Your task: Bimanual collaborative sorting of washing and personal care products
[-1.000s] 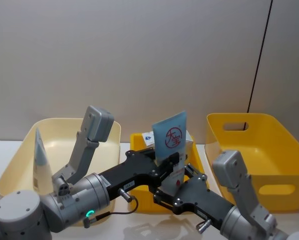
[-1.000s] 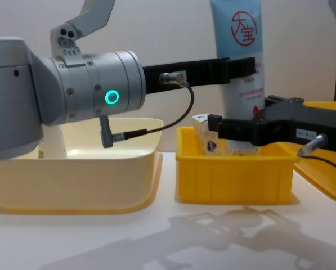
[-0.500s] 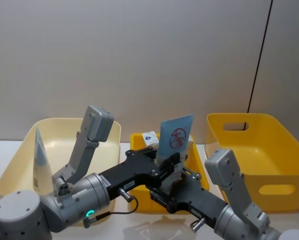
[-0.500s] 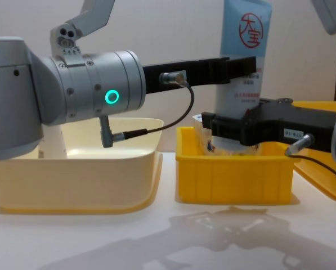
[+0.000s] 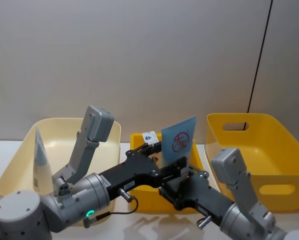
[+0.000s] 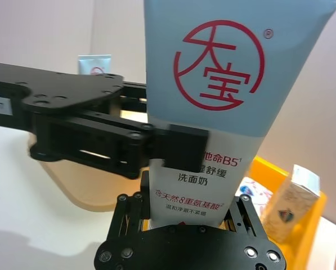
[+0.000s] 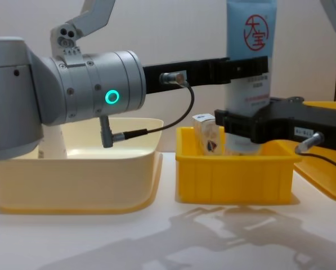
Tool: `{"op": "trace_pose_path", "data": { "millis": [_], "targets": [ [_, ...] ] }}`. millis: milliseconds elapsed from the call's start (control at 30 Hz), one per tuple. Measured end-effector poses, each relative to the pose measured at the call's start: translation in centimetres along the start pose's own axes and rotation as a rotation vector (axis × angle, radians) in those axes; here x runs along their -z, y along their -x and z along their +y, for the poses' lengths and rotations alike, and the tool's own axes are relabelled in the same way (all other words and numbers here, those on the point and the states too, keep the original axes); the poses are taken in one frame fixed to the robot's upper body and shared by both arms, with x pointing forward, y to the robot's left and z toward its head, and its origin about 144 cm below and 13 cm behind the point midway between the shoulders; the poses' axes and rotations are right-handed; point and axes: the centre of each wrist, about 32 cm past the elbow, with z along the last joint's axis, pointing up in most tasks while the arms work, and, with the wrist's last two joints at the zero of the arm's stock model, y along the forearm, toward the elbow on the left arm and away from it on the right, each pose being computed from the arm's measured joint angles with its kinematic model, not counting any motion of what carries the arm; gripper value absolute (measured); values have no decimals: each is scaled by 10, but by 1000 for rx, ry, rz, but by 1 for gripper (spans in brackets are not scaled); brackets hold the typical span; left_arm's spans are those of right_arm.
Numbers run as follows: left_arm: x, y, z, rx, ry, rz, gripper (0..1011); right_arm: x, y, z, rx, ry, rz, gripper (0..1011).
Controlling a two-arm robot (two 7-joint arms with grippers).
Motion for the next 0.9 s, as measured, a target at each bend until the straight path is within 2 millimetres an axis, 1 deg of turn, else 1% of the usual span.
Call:
{"op": "trace_pose_path", "data": {
  "millis": [67,100,133,200,233,300,433,667,900],
  "targets": [
    [0,0,0,0,0,0,829,0,-1,-2,20,4,-2,598],
    [0,0,0,0,0,0,882,0,-2,-3,29,6,-4,591],
    [0,0,0,0,0,0,882,0,-3,-3,36,8,-5,587],
    [0,0,0,0,0,0,933,0,-4,-5,59,11,-9,572],
    [0,0,0,0,0,0,977,0,-5,-6,70,13,-11,572],
    [0,0,0,0,0,0,1002,0,-7,-8,96,17,-15,561],
    [0,0,0,0,0,0,1003,0,-13,-12,157,22,-28,544],
    [0,0,0,0,0,0,1003,-1,-22,-17,249,16,-51,544],
    [0,0,0,0,0,0,1003,-2,-37,-20,362,-10,-84,544]
  ]
}}
